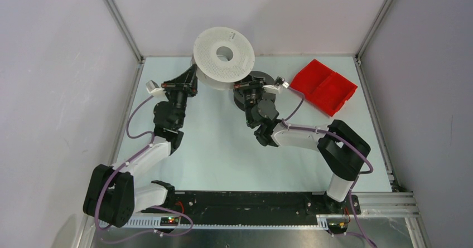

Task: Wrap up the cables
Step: Wrap the cable around the cable reel.

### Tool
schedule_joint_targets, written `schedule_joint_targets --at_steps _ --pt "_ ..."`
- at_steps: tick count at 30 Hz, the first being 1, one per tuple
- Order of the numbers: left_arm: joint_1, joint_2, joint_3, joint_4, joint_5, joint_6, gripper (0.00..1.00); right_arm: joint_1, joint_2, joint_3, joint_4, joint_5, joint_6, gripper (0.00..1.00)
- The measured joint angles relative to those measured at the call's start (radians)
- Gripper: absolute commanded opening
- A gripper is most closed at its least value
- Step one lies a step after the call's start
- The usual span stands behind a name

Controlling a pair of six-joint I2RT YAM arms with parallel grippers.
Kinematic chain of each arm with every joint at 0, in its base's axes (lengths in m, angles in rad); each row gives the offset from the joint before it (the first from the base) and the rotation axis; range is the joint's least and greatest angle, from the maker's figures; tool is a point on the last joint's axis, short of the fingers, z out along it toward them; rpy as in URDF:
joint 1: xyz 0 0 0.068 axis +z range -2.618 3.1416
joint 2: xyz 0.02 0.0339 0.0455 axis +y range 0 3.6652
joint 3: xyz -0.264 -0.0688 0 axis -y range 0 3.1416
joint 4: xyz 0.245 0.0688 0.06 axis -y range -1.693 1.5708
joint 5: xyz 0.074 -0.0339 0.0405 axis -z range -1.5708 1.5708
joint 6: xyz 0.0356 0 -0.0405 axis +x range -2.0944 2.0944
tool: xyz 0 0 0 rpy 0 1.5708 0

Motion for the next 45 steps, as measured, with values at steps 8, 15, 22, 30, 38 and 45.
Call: schedule_joint_targets --at_steps 8,15,22,30,38,45 --pt "0.000 0.000 0.000 -0.001 -0.005 -0.008 0.00 0.000 -0.002 -0.009 0.030 -0.023 -0.032 0.12" --pt "-0.001 0.000 0.000 -0.001 0.016 -0.008 0.00 0.006 -0.060 -0.103 0.068 -0.069 -0.086 0.20" --pt "-0.008 0.000 0.000 0.000 0.045 -0.007 0.00 -0.004 -0.137 -0.204 0.100 -0.127 -0.124 0.27" --pt "-0.009 -0.002 0.000 0.013 0.059 -0.006 0.00 -0.041 -0.288 -0.373 0.117 -0.205 -0.180 0.35" --pt "-0.011 -0.002 0.000 0.032 0.079 -0.008 0.00 -0.109 -0.518 -0.509 0.044 -0.344 -0.249 0.37" --pt "-0.012 -0.002 0.000 0.037 0.108 -0.008 0.00 -0.341 -0.720 -0.510 -0.150 -0.655 -0.242 0.45"
